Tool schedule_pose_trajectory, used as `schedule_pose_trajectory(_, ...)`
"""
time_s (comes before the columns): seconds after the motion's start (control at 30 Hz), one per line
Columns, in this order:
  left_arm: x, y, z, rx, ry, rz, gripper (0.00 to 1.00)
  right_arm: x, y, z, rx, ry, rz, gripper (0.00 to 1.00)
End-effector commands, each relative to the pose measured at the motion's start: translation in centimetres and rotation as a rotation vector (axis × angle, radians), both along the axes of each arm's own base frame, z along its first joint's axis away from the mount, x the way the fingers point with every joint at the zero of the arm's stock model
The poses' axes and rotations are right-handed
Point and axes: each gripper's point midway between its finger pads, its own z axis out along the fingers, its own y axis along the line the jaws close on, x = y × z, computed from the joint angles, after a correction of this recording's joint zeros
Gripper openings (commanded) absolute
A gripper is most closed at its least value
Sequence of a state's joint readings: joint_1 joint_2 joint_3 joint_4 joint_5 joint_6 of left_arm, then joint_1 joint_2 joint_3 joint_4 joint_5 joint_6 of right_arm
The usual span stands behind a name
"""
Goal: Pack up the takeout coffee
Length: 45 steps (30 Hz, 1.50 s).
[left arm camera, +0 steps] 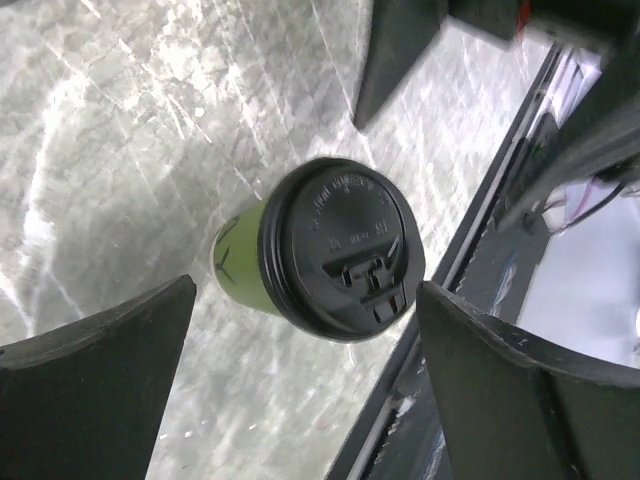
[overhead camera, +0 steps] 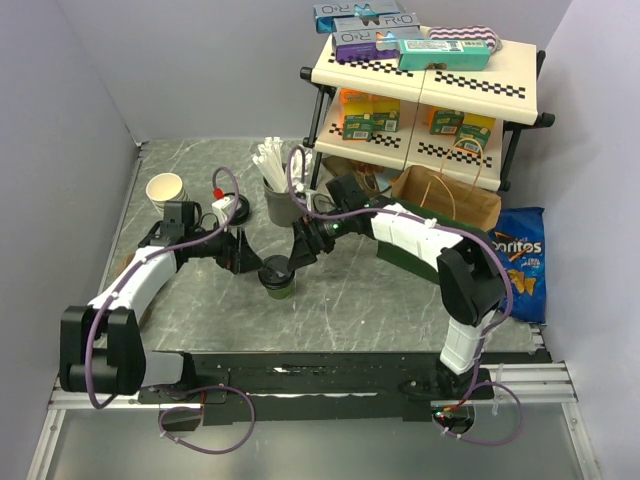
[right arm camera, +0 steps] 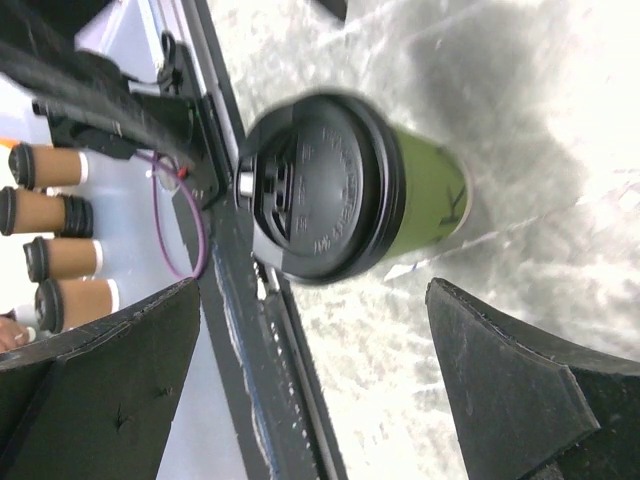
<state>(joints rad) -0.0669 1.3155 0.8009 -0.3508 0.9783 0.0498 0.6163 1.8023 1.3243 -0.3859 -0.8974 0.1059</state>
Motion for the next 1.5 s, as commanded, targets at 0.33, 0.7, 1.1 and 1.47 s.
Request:
schedule_pose_trajectory(0.33, 1.6, -1.5, 1.1, 0.058, -0.235, -0.085, 0.99, -0.7, -1.2, 0.4, -0.036, -0.043, -0.004, 0.99)
schedule_pose_trajectory(0.7, 2.7, -3.0, 0.9, -0.035, -0.145, -0.090, 0.97, -3.8, 0.1, -2.7, -0.047, -0.093, 0.139, 0.68)
schedule_pose_trajectory(1.1, 0.2, -2.3, 0.5, -0.010, -0.073, -0.088, 0.94, 0.2, 3.3, -3.7, -0.087, -0.050, 0.061, 0.68)
schedule_pose_trajectory(1.47, -0.1, -0.3, -0.6, 0.045, -0.027, 0.017, 0.93, 1.2, 4.1, -1.6, 0.032, -0.023, 0.098, 0.84)
